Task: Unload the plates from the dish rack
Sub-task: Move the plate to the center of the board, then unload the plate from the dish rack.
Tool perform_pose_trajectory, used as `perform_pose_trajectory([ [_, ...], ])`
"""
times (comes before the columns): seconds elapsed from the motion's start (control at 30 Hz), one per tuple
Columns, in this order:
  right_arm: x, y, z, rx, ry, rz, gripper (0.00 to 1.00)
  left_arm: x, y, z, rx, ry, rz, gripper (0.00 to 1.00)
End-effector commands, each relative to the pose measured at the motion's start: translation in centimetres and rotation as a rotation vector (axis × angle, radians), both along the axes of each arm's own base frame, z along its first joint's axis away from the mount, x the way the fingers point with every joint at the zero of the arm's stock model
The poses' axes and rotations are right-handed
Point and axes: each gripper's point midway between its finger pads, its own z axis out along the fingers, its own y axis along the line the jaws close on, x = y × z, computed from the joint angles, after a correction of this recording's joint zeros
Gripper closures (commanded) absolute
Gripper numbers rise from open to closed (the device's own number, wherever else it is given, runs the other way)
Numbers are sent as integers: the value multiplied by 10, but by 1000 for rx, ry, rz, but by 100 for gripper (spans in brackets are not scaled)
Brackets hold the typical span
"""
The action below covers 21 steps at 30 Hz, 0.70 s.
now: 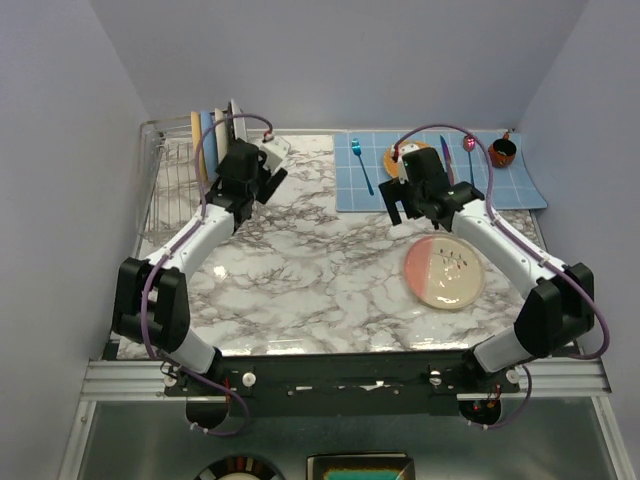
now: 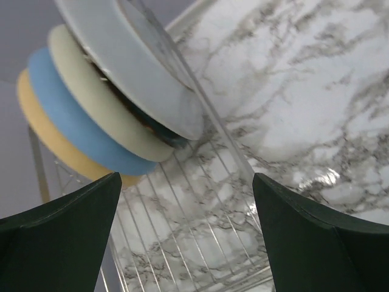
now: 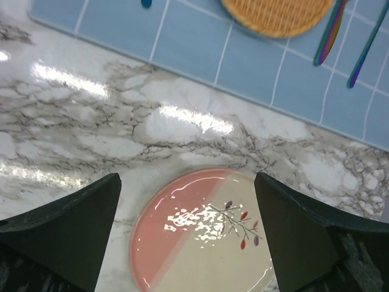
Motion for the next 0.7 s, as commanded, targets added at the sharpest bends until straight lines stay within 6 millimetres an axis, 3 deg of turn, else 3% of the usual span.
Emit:
perform_pose_trajectory([
  [0.0,26,9,62,97,-248,32,0,13,46,69,-112,-150,184,2],
  [0.07,26,7,60,105,-254,22,0,11,62,85,-146,-191,237,3],
  [0.1,27,7,59,114,-254,19,0,11,83,87,-147,-202,299,3],
  [0.23,32,-2,47,171,-213,-13,0,11,125,76,-201,-184,407,3],
  [0.37,37,2,46,213,-198,-6,0,21,132,63,-229,-169,403,6],
  [0.43,35,5,42,223,-177,0,0,30,149,58,-239,-158,426,7],
  [0.67,30,4,29,222,-153,1,0,62,161,49,-282,-133,406,10],
])
